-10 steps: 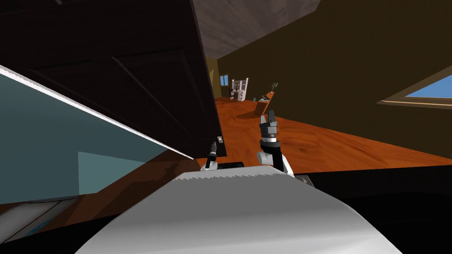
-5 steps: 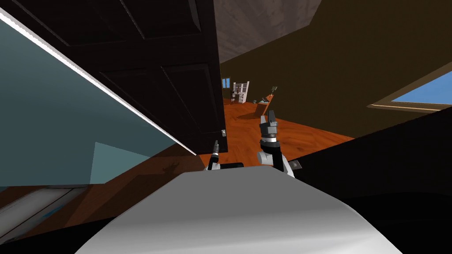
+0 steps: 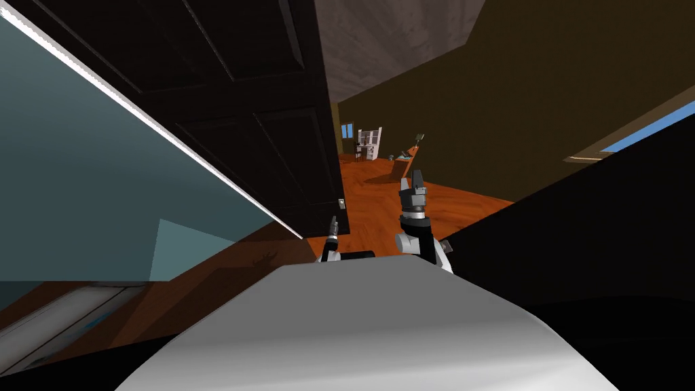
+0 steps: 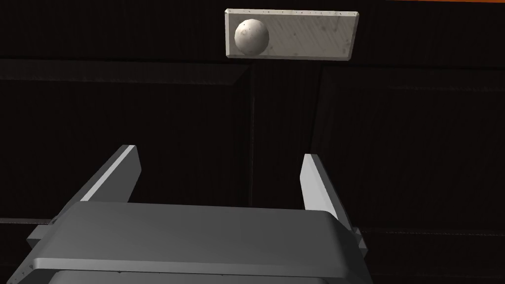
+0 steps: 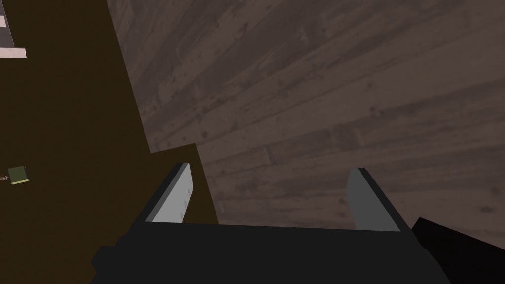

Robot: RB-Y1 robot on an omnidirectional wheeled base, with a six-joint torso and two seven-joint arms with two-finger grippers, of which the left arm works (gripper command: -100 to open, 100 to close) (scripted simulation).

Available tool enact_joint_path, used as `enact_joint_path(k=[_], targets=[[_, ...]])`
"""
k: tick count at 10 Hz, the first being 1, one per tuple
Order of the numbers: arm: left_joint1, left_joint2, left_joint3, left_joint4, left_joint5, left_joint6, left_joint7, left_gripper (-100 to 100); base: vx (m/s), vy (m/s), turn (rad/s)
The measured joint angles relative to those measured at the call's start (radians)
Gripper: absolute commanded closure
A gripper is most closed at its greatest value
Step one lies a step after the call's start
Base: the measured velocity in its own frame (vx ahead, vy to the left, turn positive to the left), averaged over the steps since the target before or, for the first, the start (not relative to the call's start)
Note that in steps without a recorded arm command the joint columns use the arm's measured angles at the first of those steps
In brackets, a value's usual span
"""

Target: Push the door open

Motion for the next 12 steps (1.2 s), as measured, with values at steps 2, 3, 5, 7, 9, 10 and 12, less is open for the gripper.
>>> enact_joint_path(k=[2,3,5,7,9,10,12], targets=[[0.004,0.024,0.003,-0.006,0.000,-0.001,0.002,-100,0.240,0.001,-0.025],[0.002,0.032,0.005,-0.002,0.000,-0.003,0.003,-100,0.258,-0.050,-0.032],[-0.003,0.041,0.011,0.004,0.000,-0.010,0.006,-100,0.221,-0.059,-0.027],[-0.011,0.035,0.017,0.017,0.001,-0.016,0.012,-100,0.228,-0.073,-0.030],[-0.005,0.016,0.021,0.005,0.001,-0.015,0.013,-100,0.154,-0.059,-0.002],[-0.003,0.015,0.021,0.003,0.000,-0.015,0.012,100,-0.021,0.003,-0.007],[-0.007,0.016,0.022,0.004,0.001,-0.016,0.013,100,-0.029,0.013,-0.013]])
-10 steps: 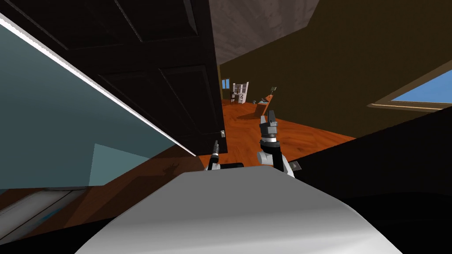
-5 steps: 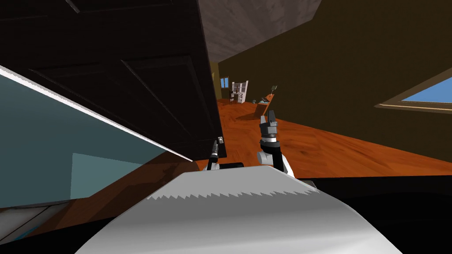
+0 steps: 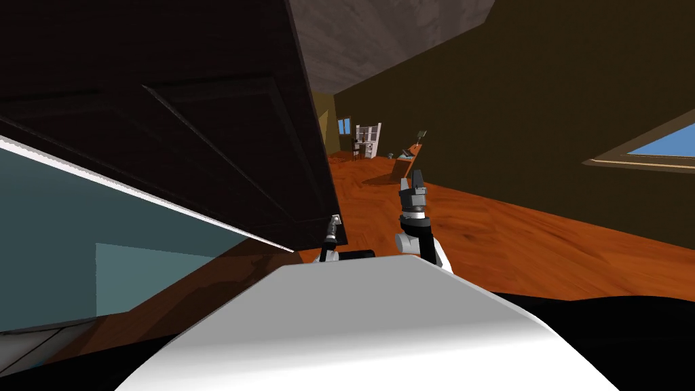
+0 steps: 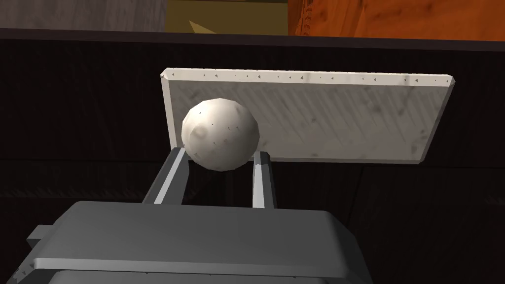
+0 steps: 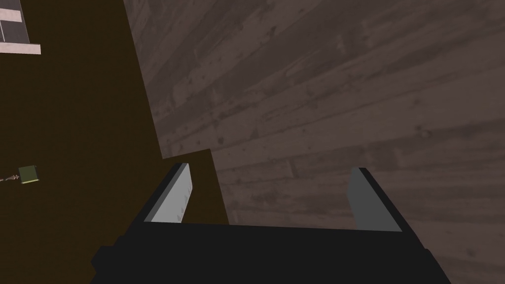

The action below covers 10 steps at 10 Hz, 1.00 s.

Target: Push the door open

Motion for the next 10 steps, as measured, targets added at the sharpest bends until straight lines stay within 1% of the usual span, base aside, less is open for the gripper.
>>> enact_joint_path(k=[3,4,5,6,8,9,10], targets=[[0.002,-0.001,-0.002,0.003,-0.001,0.003,0.000,100,-0.007,0.001,0.000],[0.003,-0.001,-0.002,0.003,-0.001,0.003,0.000,100,0.094,-0.054,0.094],[-0.006,0.004,0.007,0.022,0.005,-0.004,-0.001,100,0.157,-0.121,0.098],[-0.005,0.009,0.018,0.027,0.012,-0.006,-0.006,-100,0.011,-0.045,0.155],[0.032,0.030,-0.029,-0.009,0.040,-0.015,-0.039,-100,-0.113,0.026,0.073],[0.051,0.037,-0.053,-0.028,0.053,-0.019,-0.054,-100,-0.117,0.040,0.094],[0.066,0.040,-0.074,-0.044,0.067,-0.022,-0.069,-100,-0.089,0.046,0.089]])
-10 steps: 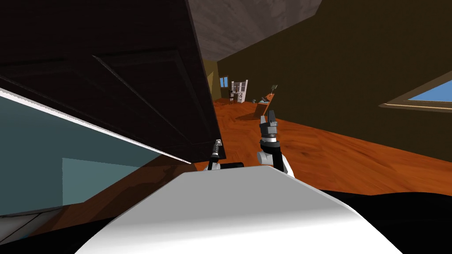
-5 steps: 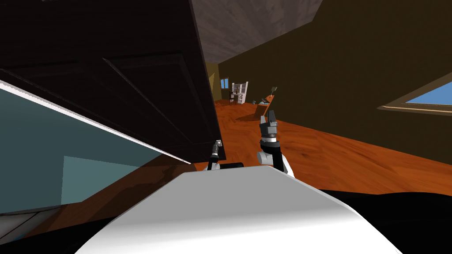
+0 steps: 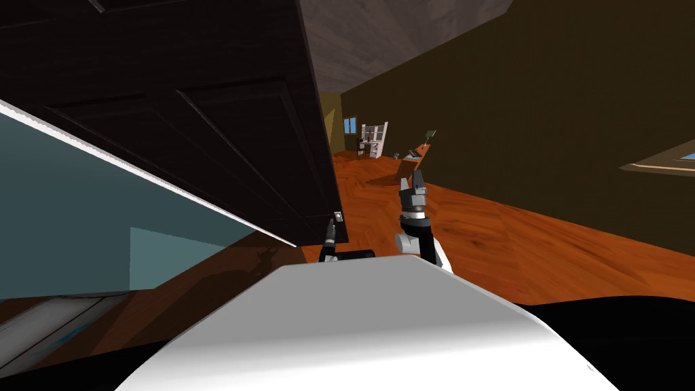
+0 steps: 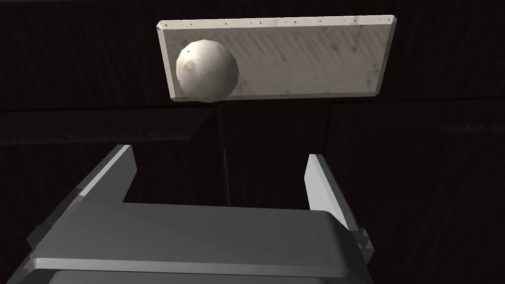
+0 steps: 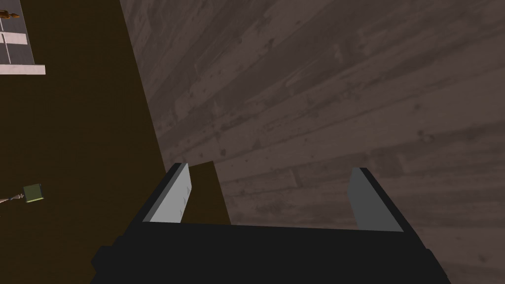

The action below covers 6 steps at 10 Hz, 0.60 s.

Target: Push the door open

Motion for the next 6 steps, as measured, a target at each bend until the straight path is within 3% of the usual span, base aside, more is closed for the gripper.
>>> enact_joint_path(k=[3,5,6], targets=[[0.049,-0.008,-0.071,-0.035,0.040,-0.025,-0.045,-100,-0.082,0.025,0.087],[0.077,-0.023,-0.110,-0.072,0.067,-0.026,-0.076,-100,-0.066,0.013,0.064],[0.086,-0.043,-0.130,-0.070,0.076,-0.034,-0.091,-100,-0.061,0.012,0.083]])
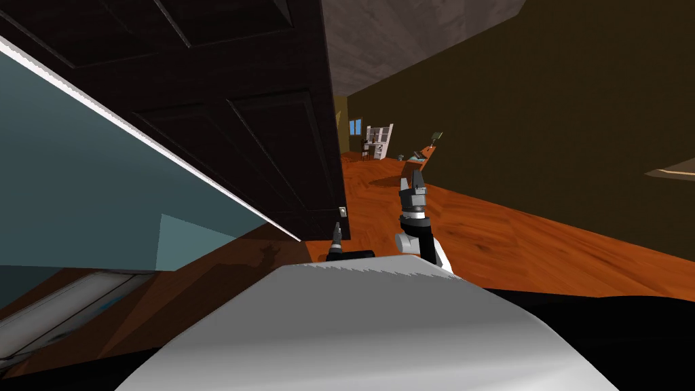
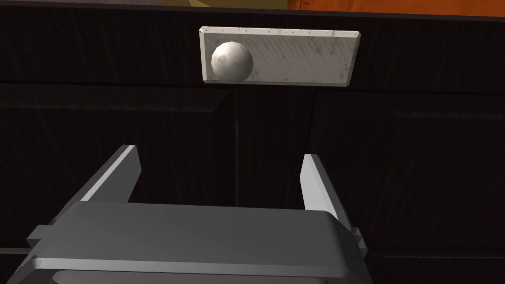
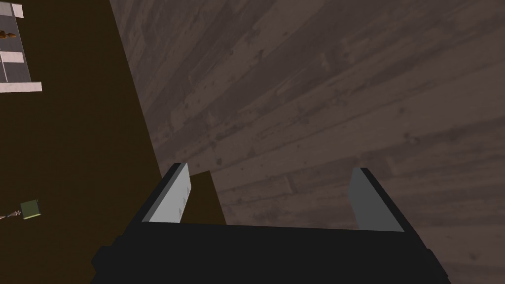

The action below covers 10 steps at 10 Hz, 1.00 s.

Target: Push the door open

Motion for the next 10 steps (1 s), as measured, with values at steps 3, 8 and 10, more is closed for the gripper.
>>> enact_joint_path(k=[3,8,10], targets=[[0.018,0.005,-0.017,-0.027,0.012,0.002,-0.017,-100,0.095,-0.019,-0.006],[-0.023,0.015,0.018,0.003,0.001,0.015,0.005,-100,0.229,-0.041,-0.008],[-0.026,-0.006,0.024,0.003,-0.002,0.019,0.006,100,0.031,-0.005,0.002]])
